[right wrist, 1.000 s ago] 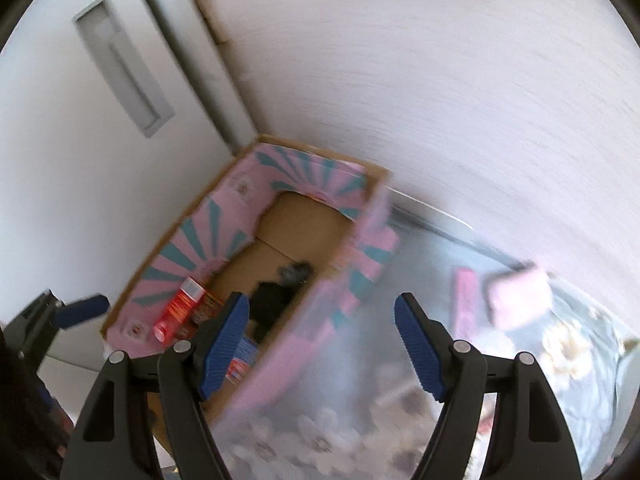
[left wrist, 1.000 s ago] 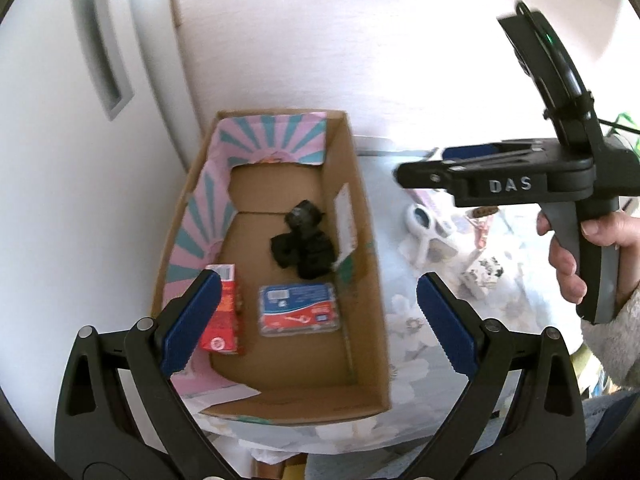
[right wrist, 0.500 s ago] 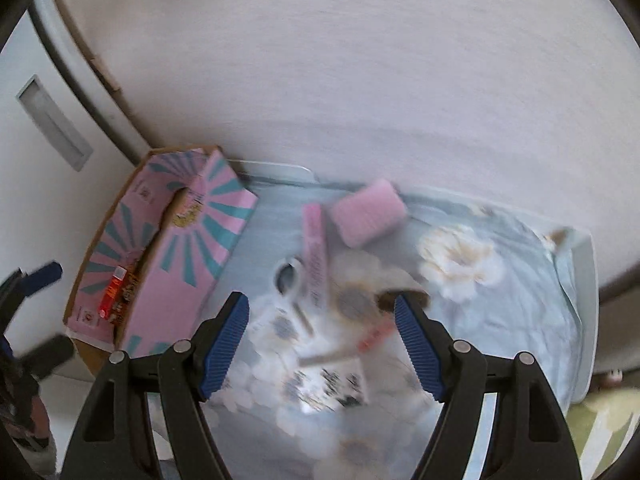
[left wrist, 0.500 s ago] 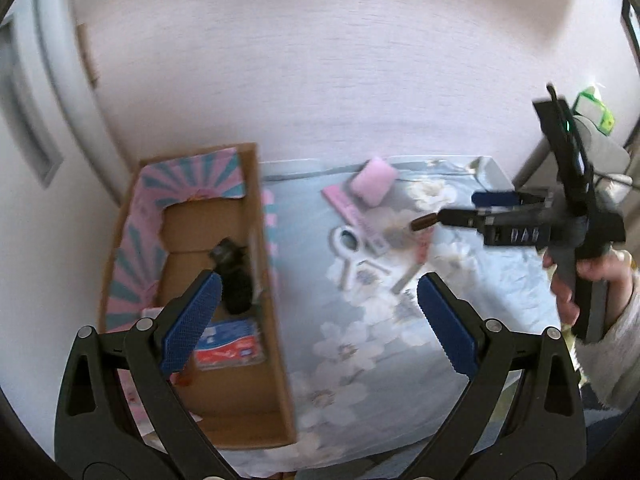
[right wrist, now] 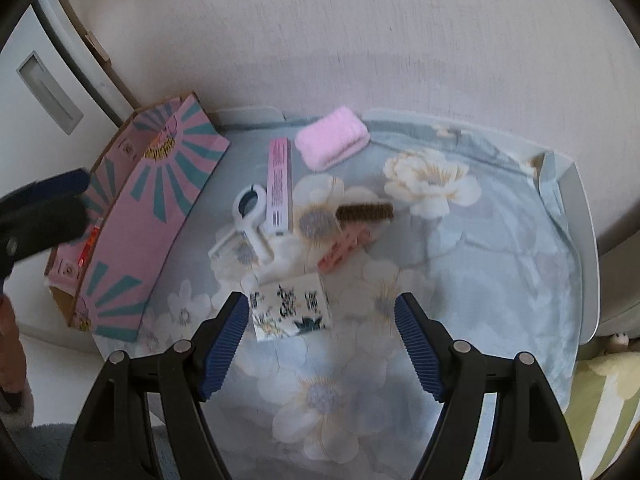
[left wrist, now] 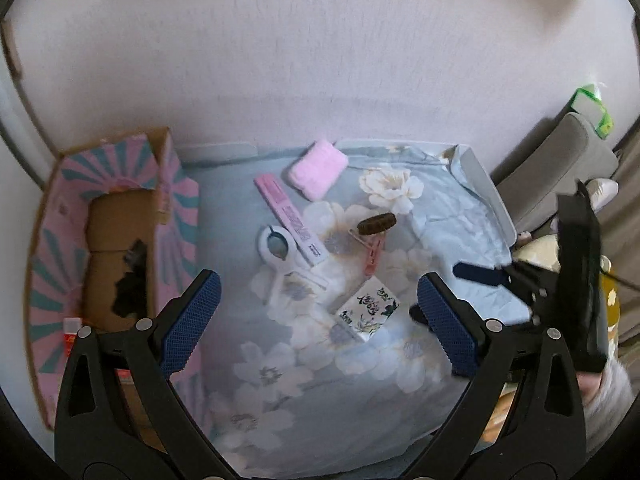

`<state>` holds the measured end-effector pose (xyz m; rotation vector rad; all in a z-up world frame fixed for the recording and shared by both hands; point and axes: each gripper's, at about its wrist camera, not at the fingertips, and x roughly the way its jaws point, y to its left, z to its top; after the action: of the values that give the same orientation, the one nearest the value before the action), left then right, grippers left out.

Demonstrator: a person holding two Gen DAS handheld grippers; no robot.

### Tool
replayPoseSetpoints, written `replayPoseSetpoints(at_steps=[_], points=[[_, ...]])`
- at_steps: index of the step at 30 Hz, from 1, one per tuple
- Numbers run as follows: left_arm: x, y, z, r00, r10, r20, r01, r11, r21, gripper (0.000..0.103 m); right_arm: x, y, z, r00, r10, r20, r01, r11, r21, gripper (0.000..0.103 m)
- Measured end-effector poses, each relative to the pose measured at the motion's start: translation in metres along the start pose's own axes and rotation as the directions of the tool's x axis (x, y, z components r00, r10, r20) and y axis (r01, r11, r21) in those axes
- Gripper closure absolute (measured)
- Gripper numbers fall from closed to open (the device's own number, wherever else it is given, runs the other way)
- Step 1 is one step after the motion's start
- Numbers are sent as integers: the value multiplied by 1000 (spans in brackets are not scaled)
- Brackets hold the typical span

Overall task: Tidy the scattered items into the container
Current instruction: 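Move both tools back toward the remaining tray items, then grasp the white clip with the left gripper while the right grips the tissue pack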

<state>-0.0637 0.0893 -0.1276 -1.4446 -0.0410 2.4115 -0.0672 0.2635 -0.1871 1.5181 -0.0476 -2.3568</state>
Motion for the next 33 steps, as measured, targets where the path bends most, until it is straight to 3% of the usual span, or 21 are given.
replayPoseSetpoints(at_steps=[10, 18, 33], points=[[75, 10, 0, 992, 58, -109, -69, 993, -100, 4, 18, -1, -24, 999, 35, -12, -35, 999, 13, 31], [118, 18, -1, 976, 152, -157, -164, 984, -70, 4, 37, 5, -29, 1000, 21, -24, -21, 1000, -8, 31], [139, 28, -7, 957, 222, -186, -231, 973, -26, 5, 47, 9, -26, 999, 17, -30, -19, 998, -57, 31]])
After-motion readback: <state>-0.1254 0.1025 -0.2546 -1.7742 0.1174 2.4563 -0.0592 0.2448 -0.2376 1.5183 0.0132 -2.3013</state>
